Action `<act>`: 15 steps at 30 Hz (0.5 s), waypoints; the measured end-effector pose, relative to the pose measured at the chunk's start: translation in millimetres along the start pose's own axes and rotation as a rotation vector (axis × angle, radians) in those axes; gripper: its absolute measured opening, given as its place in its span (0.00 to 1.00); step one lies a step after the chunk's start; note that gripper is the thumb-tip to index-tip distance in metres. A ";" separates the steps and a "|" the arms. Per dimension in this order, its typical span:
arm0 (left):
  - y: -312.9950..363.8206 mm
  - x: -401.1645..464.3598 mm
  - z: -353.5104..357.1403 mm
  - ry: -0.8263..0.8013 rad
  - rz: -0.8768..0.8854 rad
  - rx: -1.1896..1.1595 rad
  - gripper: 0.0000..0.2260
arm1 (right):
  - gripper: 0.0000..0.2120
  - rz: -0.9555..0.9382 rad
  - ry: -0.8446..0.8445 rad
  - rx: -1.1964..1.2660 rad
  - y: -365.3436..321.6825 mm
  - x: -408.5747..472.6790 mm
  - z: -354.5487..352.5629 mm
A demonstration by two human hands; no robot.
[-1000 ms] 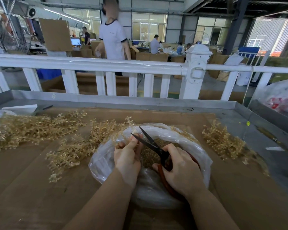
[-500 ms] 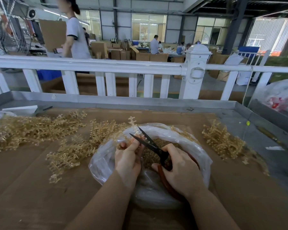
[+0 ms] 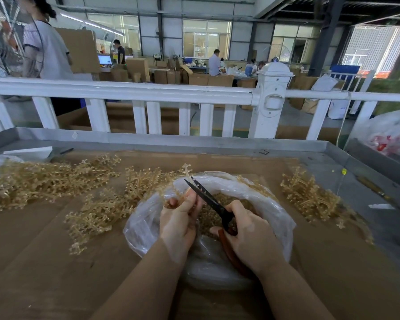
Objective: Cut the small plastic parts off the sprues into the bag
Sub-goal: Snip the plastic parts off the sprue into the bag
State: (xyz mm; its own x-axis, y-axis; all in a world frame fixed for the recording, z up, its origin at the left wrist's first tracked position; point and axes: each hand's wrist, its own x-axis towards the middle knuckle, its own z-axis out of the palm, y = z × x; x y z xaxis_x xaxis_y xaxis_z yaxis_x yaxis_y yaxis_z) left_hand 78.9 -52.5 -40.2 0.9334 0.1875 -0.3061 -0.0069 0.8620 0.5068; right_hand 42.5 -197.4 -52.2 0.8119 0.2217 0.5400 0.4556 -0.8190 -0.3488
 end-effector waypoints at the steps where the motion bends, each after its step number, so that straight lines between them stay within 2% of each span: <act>1: 0.6 -0.5 -0.2 0.000 -0.008 -0.002 0.14 | 0.20 -0.004 0.001 -0.013 -0.2 0.0 0.0; 15: 1.5 -4.6 -1.2 -0.020 0.004 0.024 0.14 | 0.20 -0.018 0.039 -0.074 -1.6 -0.4 -1.6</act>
State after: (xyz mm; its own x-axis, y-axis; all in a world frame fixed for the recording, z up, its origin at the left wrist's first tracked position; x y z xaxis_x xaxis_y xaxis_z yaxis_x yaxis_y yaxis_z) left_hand 74.2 -51.5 -39.0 0.9403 0.1811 -0.2881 -0.0022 0.8499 0.5270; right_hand 40.8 -197.0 -50.6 0.7881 0.2171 0.5759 0.4408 -0.8521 -0.2821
